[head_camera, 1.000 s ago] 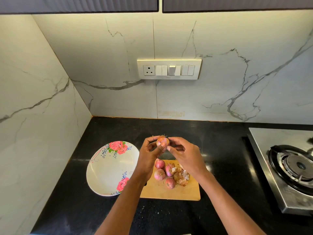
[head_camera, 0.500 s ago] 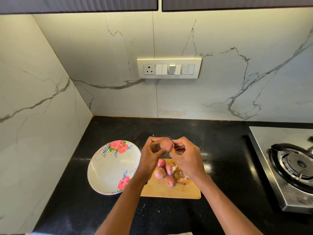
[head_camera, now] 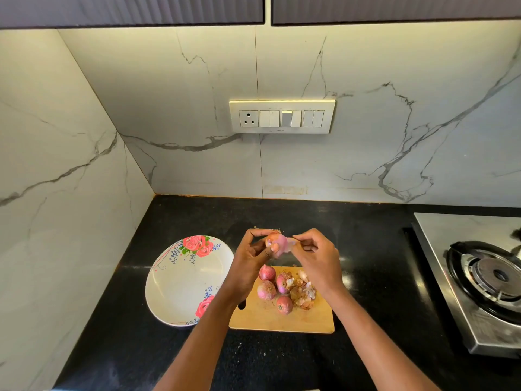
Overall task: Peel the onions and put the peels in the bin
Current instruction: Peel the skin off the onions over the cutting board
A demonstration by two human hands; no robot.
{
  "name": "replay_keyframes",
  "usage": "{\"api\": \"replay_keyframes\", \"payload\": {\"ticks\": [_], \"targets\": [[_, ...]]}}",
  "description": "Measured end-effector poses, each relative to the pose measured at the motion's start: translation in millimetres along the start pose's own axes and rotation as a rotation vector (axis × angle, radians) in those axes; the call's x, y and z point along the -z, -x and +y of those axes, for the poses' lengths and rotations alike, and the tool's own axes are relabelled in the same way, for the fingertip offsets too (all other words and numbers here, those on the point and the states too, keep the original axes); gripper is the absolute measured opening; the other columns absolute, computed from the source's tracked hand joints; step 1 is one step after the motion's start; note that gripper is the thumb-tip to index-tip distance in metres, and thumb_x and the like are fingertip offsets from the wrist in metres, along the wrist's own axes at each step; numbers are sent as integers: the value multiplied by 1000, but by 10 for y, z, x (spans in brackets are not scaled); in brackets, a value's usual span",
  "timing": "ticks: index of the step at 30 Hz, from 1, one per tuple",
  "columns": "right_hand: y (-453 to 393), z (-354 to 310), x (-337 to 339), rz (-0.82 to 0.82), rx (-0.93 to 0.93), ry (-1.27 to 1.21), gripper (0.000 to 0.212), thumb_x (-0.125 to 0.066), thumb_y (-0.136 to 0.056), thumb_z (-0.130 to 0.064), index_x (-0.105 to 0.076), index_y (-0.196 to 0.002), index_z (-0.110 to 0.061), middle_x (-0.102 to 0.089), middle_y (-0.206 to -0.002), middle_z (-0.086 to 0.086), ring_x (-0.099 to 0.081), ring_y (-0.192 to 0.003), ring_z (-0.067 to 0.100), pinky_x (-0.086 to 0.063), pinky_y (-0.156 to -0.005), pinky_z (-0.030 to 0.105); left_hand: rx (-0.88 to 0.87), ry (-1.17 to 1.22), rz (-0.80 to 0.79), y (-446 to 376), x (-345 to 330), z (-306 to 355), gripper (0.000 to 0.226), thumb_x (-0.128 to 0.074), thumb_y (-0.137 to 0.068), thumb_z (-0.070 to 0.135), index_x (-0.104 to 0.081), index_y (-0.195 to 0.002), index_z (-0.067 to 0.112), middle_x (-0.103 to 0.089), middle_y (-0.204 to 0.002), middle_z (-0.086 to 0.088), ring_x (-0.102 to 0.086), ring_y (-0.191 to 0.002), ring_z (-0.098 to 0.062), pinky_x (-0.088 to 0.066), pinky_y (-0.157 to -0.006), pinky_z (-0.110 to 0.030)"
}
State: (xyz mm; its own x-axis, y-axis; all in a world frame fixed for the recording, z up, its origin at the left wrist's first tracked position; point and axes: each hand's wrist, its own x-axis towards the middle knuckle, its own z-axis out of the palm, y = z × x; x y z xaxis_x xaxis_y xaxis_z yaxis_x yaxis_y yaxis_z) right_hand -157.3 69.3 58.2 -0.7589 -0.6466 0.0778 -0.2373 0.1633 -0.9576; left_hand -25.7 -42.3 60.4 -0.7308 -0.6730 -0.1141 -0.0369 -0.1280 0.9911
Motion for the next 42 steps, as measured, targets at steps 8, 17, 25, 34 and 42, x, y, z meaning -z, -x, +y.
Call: {"api": "replay_keyframes", "payload": {"ticks": [8,17,25,34,42], "targets": [[-105,139,65,-187,-40,-54,16,-77,-90,-26,-72,-105,-28,-74,-100,-12,-71,-96,10,-60,-81,31,9,-43,6,3,1,-22,39,-68,-92,37,-54,-127,28,-67,-122,16,-64,-119,-12,-56,-97,-32],[-58,542,145,11,-116,267,9,-72,-93,-19,-66,-93,-26,-69,-89,-13,-66,-85,6,-48,-65,13,20,-53,-9,40,-44,-104,44,-67,-88,42,-56,-128,28,-65,-124,17,-62,-120,-10,-55,-99,-32],[135,979,161,-208,-36,771,22,-64,-95,-12,-58,-110,-26,-54,-110,-7,-59,-93,12,-54,-77,31,79,13,29,44,-18,-136,50,-76,-81,42,-58,-125,28,-69,-118,17,-64,-116,-7,-53,-103,-36],[120,825,172,-370,-50,568,22,-67,-96,-31,-66,-118,-27,-59,-113,-10,-60,-101,6,-49,-84,19,205,305,91,14,-13,-138,28,-52,-103,16,-59,-130,17,-67,-127,-1,-68,-115,-21,-57,-94,-31],[-93,146,71,-245,32,72,24,-70,-96,-28,-70,-120,-29,-71,-110,-20,-66,-104,-1,-56,-86,20,248,331,97,-29,-158,-98,26,-46,-106,16,-59,-129,16,-66,-127,-7,-69,-111,-23,-58,-86,-28]]}}
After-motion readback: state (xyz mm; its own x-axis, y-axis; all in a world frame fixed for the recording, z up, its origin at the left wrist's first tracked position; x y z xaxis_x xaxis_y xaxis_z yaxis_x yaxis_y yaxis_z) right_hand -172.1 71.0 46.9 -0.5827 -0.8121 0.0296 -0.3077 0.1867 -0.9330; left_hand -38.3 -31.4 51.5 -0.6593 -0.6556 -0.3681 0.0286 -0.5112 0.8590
